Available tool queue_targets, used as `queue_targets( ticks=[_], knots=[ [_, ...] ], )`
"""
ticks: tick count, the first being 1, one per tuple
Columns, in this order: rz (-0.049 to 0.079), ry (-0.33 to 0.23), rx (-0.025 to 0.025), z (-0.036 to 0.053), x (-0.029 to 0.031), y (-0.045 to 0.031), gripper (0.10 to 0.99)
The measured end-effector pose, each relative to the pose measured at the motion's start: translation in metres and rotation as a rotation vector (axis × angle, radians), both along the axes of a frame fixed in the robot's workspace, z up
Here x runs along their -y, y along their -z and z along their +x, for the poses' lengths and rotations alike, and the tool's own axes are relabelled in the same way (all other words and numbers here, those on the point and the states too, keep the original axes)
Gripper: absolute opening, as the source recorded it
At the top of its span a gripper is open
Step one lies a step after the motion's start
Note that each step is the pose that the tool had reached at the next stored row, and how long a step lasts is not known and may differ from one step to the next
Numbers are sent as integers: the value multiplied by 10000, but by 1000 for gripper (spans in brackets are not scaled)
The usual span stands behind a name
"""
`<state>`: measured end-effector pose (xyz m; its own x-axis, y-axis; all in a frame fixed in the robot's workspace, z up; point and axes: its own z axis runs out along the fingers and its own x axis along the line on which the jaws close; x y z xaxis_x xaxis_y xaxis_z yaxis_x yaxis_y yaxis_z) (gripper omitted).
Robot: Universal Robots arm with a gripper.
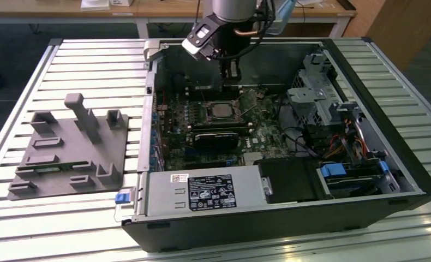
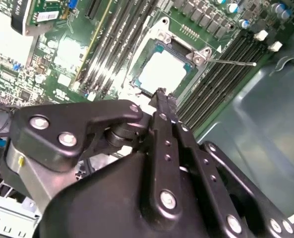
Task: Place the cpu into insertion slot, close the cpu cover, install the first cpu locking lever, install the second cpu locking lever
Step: 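Close the cpu cover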
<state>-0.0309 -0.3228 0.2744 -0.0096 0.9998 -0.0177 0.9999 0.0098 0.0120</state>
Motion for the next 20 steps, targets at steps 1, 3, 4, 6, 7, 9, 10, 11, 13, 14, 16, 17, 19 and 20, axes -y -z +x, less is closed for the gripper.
queue_targets(
  ticks=[1,3,4,6,7,9,10,11,13,14,16,17,19,20],
  knots=[
    [2,1,1,0,2,1,106],
    [0,2,0,0,4,0,106],
    [0,1,0,0,5,0,106],
    [0,-1,0,5,6,0,106],
    [-1,0,0,25,6,1,106],
    [1,0,0,88,6,2,106],
    [0,0,0,117,6,2,106],
    [1,0,0,137,6,2,106],
    [0,1,-1,171,6,2,106],
    [0,0,-1,190,6,2,106],
    [8,-20,3,235,5,2,106],
    [8,-21,9,236,5,2,106],
    [8,-35,14,239,5,2,106],
    [9,-57,15,251,5,3,106]
  ],
)
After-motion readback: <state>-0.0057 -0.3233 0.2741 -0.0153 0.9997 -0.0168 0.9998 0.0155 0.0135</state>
